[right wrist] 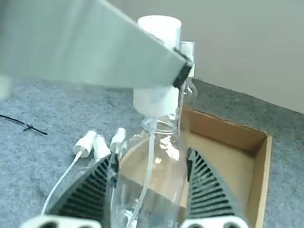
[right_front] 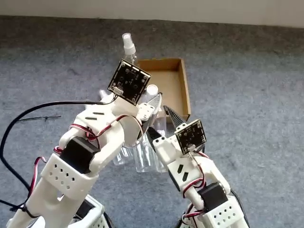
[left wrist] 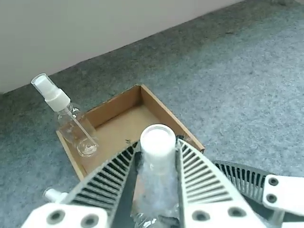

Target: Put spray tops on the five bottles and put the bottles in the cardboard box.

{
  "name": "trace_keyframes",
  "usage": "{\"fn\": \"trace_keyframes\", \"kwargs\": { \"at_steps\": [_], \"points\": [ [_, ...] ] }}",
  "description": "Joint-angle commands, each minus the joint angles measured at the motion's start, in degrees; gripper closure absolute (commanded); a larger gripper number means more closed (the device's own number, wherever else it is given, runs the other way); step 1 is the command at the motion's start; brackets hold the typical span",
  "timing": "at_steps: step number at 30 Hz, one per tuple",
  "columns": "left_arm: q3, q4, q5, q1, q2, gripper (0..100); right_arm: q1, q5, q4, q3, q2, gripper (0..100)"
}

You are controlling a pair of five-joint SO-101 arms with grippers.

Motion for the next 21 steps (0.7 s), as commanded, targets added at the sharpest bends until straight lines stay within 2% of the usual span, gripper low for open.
{"fn": "trace_keyframes", "kwargs": {
  "at_steps": [1,6,11,18,21],
  "points": [
    [-0.13,0.79,-0.7,-1.19,-0.31,97,2.15,-1.14,-1.89,-1.19,-0.92,99.4],
    [-0.13,0.88,-6.59,-1.01,-0.31,86,2.15,-1.32,-1.89,-1.19,-0.92,99.4],
    [-3.3,1.05,-7.03,-1.27,-0.4,85,2.15,-1.41,-1.89,-1.19,-0.75,99.4],
    [-16.13,6.68,-7.03,-0.92,-0.04,85,2.15,-1.41,-1.89,-1.19,-0.66,99.4],
    [-19.38,6.77,-7.12,-1.27,0.13,85,2.15,-1.41,-1.89,-1.19,-0.66,99.4]
  ]
}}
